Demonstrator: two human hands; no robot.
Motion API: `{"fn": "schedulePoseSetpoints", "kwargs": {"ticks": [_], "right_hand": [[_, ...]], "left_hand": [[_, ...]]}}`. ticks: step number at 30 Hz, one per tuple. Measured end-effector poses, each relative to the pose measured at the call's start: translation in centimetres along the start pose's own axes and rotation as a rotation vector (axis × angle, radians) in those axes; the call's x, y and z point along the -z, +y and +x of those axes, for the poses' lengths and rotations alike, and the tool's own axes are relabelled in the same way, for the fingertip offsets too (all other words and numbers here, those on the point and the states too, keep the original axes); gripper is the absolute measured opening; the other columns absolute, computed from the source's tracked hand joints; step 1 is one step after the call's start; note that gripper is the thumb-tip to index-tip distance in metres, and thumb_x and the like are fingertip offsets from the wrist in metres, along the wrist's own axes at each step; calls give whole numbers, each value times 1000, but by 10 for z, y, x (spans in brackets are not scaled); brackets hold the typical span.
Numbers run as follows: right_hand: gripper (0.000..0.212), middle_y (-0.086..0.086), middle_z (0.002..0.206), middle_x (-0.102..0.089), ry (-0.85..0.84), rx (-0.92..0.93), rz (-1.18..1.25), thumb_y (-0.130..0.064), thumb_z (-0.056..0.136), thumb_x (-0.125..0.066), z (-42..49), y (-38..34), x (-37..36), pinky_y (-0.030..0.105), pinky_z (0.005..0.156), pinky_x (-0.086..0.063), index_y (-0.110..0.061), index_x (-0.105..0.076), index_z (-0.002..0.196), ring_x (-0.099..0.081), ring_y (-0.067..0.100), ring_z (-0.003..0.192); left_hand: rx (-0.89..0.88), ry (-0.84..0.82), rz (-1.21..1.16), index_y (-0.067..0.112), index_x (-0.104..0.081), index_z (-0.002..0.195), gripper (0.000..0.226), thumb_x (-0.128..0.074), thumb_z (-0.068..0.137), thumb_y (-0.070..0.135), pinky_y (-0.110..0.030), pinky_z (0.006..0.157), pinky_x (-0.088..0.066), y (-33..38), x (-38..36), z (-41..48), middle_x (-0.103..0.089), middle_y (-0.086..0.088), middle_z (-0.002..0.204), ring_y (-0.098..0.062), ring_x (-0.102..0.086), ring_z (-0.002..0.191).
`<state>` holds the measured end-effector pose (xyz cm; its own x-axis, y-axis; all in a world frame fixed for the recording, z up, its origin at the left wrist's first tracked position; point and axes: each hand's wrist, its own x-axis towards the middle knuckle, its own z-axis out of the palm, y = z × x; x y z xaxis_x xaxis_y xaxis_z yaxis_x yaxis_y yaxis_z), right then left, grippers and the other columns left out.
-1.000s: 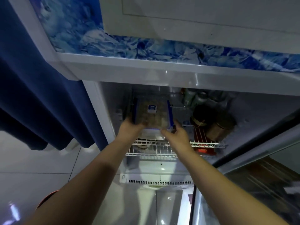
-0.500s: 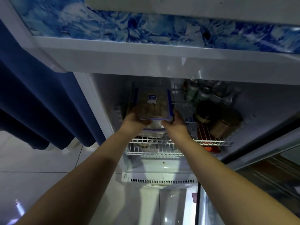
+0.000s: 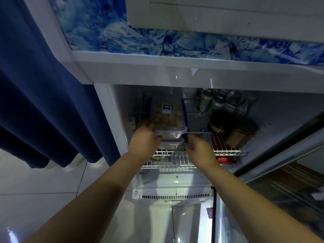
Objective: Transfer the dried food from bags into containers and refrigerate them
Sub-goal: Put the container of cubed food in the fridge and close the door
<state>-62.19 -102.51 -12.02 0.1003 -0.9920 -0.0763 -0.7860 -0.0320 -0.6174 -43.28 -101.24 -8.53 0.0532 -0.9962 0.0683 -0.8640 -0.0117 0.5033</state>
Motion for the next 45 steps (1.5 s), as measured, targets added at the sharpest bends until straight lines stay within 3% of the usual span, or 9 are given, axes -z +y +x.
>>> {"fn": "schedulePoseSetpoints", "kwargs": {"ticks": [4,8,14,18,26,32,37,41,45], "right_hand": [[38,12,117,-63,-9,68,-307,-15,88,-59,-35,3,9,34,85,-49,-13,-58,125,-54,30,113],[23,10,73,-69,74,129,-623,-1,59,-72,-76,-8,16,29,56,-49,-10,-71,80,-65,30,72],[13,2,60,-61,244,215,-916,-18,57,-54,-158,-40,57,29,50,-43,-16,-65,63,-59,26,58],[25,1,59,-58,276,105,-1037,-11,44,-77,-223,-58,96,30,50,-38,-18,-65,65,-55,26,56],[24,2,61,-59,442,-96,-1157,-18,49,-82,-360,-83,178,32,51,-41,-18,-62,63,-57,28,59],[20,5,69,-63,534,-367,-1157,-24,56,-79,-455,-66,216,32,50,-40,-17,-67,70,-59,31,62],[8,0,89,-58,498,-507,-976,-23,86,-50,-522,-44,222,31,57,-41,-22,-56,92,-62,27,85],[21,5,100,-66,519,-453,-804,-17,89,-47,-547,-35,218,35,67,-52,-20,-58,106,-63,31,91],[13,11,81,-69,608,-337,-641,-16,90,-51,-557,-26,211,39,63,-51,-15,-63,94,-64,34,78]], "left_hand": [[-150,56,108,13,-61,119,37,-58,83,18,-36,85,-43,-1,15,-19,-60,-11,117,-31,-53,106],[-303,89,122,14,-68,105,29,-61,77,14,-37,84,-42,-1,34,-42,-65,-8,100,-30,-58,97],[-569,106,72,15,-68,109,34,-60,75,17,-38,89,-44,20,81,-81,-68,-5,110,-28,-63,100],[-669,80,14,18,-59,125,39,-59,87,24,-37,103,-30,57,118,-110,-55,-1,133,-23,-47,124],[-912,87,-98,19,-57,127,41,-59,87,26,-34,103,-28,152,161,-183,-54,1,133,-20,-44,125],[-1061,58,-164,15,-63,119,38,-65,82,23,-38,96,-40,205,153,-259,-62,-3,122,-25,-54,115],[-1104,-3,-174,19,-63,118,36,-63,83,24,-34,95,-38,240,131,-329,-61,0,123,-22,-52,116],[-1112,-82,-124,24,-60,122,36,-59,86,28,-32,98,-34,255,111,-376,-56,4,126,-19,-47,121],[-1086,-101,-78,31,-53,128,40,-54,89,34,-28,102,-30,254,101,-410,-51,11,132,-11,-41,125]]}}
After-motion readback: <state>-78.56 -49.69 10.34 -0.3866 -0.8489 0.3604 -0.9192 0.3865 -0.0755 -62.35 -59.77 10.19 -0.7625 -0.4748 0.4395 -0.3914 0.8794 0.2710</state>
